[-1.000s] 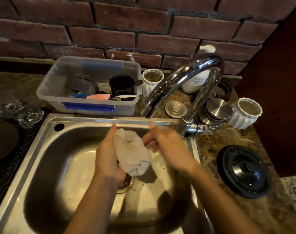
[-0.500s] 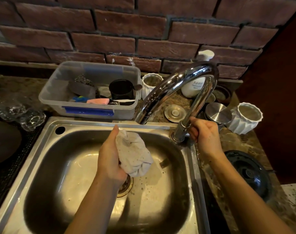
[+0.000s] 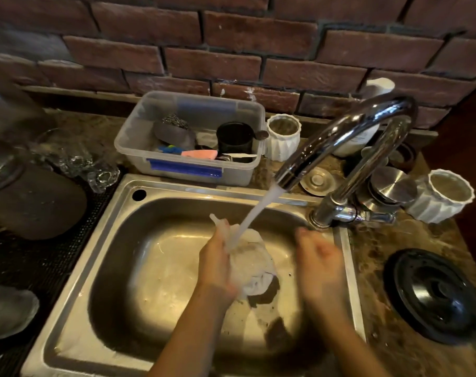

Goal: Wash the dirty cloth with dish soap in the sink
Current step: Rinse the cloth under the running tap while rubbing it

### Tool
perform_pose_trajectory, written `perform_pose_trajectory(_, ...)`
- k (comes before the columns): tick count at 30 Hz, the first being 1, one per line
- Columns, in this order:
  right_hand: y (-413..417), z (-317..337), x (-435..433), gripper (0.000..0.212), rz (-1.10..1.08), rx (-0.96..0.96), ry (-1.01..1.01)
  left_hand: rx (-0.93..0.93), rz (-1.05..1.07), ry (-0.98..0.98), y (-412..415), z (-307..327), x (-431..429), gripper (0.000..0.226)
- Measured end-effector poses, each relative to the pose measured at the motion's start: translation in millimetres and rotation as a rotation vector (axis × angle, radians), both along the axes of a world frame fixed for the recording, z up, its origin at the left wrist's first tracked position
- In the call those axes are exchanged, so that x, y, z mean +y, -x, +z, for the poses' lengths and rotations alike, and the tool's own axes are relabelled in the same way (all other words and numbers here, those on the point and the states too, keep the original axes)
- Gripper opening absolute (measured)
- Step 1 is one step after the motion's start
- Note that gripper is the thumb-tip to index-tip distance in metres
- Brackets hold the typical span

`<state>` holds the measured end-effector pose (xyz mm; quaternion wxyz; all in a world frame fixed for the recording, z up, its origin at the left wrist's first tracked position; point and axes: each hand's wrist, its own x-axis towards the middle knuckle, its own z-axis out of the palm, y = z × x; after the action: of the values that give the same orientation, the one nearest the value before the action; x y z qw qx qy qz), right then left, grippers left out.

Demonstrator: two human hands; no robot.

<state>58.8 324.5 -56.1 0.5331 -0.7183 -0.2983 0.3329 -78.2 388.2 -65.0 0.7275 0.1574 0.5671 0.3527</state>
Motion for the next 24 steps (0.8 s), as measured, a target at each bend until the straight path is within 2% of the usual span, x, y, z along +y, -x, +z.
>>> perform_pose_trajectory(2,32.6,-15.8,9.2,0.016,0.179,0.006,0.177,-0.069,0.001,0.099,-0.3,-9.0,-6.7,0.050)
perform_pose_trajectory(3,43.4,-21.8,14.4,0.015,0.212,0.046,0.235,-0.102,0.020,0.131,-1.5,-14.4,-9.2,0.050)
perform_pose_trajectory(5,58.2,-27.3,22.7,0.022,0.166,0.124,0.277,-0.046,0.092,0.135,-3.5,-21.4,-12.7,0.041)
perform_pose_trajectory(6,63.7,-28.7,23.8,0.026,0.111,0.139,0.275,0.008,0.123,0.131,-3.6,-22.5,-13.5,0.038)
perform_pose_trajectory(9,77.3,-23.7,23.0,0.028,-0.007,0.135,0.219,0.394,0.140,0.011,-3.2,-33.2,-17.8,0.032)
perform_pose_trajectory(10,79.4,-23.0,24.3,0.028,-0.026,0.128,0.218,0.462,0.134,0.004,-2.6,-33.7,-20.6,0.035)
perform_pose_trajectory(13,82.3,-29.0,30.3,0.035,-0.030,0.086,0.270,0.346,0.153,0.024,0.7,-27.2,-30.4,0.037)
perform_pose_trajectory(16,99.1,-34.7,25.9,0.042,0.117,0.063,0.398,0.379,0.201,-0.107,11.3,-27.7,-26.2,0.032)
perform_pose_trajectory(18,107.6,-34.2,23.4,0.037,0.185,0.066,0.423,0.329,0.167,-0.080,15.5,-26.3,-25.0,0.025)
perform_pose_trajectory(20,102.6,-37.8,28.9,0.030,0.161,0.048,0.449,0.308,0.146,-0.084,14.5,-27.6,-30.2,0.023)
perform_pose_trajectory(22,100.1,-43.2,32.8,0.026,0.154,0.067,0.495,0.332,0.179,-0.092,17.1,-24.1,-29.4,0.023)
perform_pose_trajectory(24,109.2,-43.0,30.1,0.028,0.174,0.109,0.492,0.416,0.203,-0.106,23.3,-29.6,-22.2,0.032)
